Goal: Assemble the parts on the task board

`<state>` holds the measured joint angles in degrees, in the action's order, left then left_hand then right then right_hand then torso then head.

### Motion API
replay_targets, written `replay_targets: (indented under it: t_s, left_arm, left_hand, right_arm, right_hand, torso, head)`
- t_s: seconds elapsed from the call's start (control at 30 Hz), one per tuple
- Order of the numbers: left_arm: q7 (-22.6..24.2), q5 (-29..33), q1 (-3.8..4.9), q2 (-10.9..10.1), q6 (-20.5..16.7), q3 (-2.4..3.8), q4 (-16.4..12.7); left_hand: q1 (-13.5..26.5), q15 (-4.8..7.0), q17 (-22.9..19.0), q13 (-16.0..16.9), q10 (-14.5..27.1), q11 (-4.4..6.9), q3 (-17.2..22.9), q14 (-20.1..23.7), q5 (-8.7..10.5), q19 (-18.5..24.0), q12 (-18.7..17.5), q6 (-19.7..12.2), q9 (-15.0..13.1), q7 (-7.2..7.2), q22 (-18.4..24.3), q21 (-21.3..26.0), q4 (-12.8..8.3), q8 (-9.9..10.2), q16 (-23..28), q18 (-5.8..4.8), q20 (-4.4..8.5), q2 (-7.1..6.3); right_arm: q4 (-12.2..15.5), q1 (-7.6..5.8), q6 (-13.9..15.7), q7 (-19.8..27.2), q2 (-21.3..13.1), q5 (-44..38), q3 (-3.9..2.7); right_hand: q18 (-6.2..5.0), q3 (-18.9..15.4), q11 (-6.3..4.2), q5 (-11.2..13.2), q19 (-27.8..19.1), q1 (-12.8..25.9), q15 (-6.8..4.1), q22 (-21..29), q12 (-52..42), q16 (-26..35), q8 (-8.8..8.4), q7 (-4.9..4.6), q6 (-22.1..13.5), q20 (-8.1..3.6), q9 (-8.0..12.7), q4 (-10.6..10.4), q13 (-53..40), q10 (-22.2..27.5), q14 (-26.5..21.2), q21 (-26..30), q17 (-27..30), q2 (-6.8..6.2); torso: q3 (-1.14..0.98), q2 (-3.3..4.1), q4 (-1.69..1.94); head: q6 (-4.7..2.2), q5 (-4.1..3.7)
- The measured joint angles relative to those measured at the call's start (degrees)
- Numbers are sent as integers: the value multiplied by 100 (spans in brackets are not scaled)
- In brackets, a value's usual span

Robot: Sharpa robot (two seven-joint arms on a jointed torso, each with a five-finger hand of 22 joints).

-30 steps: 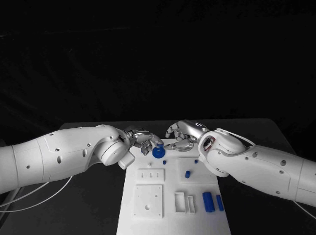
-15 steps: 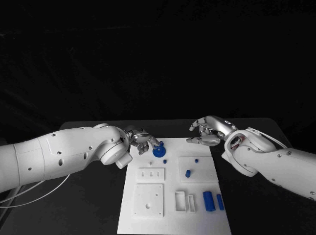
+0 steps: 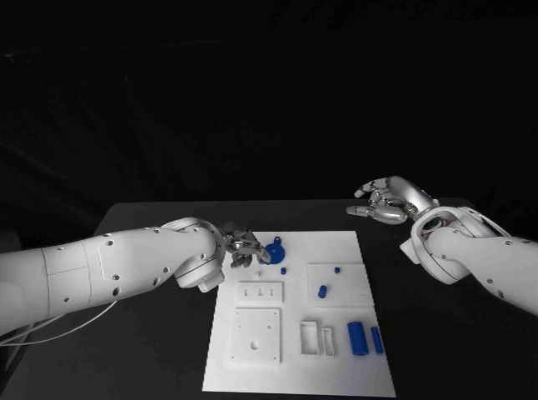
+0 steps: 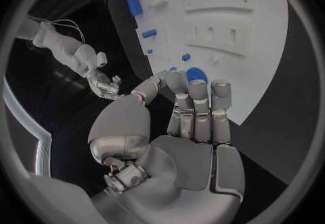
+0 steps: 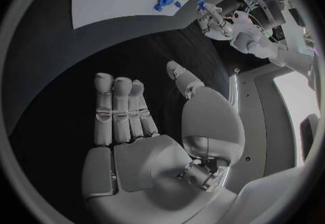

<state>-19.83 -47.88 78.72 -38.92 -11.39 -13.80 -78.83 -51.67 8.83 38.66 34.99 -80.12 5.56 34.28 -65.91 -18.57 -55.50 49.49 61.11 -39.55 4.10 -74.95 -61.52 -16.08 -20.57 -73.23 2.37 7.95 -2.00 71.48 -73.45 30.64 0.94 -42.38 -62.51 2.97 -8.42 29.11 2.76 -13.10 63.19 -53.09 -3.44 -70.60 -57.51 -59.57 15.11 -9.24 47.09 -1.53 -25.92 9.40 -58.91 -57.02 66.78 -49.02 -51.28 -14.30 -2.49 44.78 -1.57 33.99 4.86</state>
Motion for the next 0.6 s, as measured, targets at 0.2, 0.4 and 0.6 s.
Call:
replay_targets:
  t_s: [0.2,0.4,0.6]
  left_arm:
    - [-178,-336,-131,82,-2,0,12]
    - [-345,-477,-240,135,-3,1,36]
    - [-477,-547,-334,140,-11,2,66]
  left_hand:
    - [-20,101,218,327,-123,123,-6,-101,-90,-350,631,73,-3,-73,0,-390,-3,173,-495,161,149,-26]
    - [-20,47,332,603,-133,133,5,-240,-336,-632,898,88,-116,-88,1,-639,5,234,-750,217,282,-26]
    - [-20,47,410,694,-101,101,6,-278,-338,-749,948,93,-192,-93,1,-725,5,288,-842,192,361,-26]
  right_arm:
    - [-144,-10,56,91,12,232,-25]
    - [-225,-26,72,138,19,394,-30]
    - [-239,-37,76,158,21,487,-31]
  right_hand:
    - [-15,-16,0,0,-18,0,8,40,12,49,0,-7,-8,18,0,-16,122,0,-8,72,19,0]
    - [-56,-16,0,0,5,0,9,40,12,66,0,-7,-8,42,1,-16,146,0,-9,77,24,0]
    - [-86,-32,0,0,5,0,9,46,12,66,0,-6,-8,42,1,-32,163,-1,-9,77,24,0]
  torso:
    - [-8,-5,3]
    - [-9,-8,10]
    - [-14,-9,10]
  head:
    - [48,14]
    - [132,15]
    - [186,0]
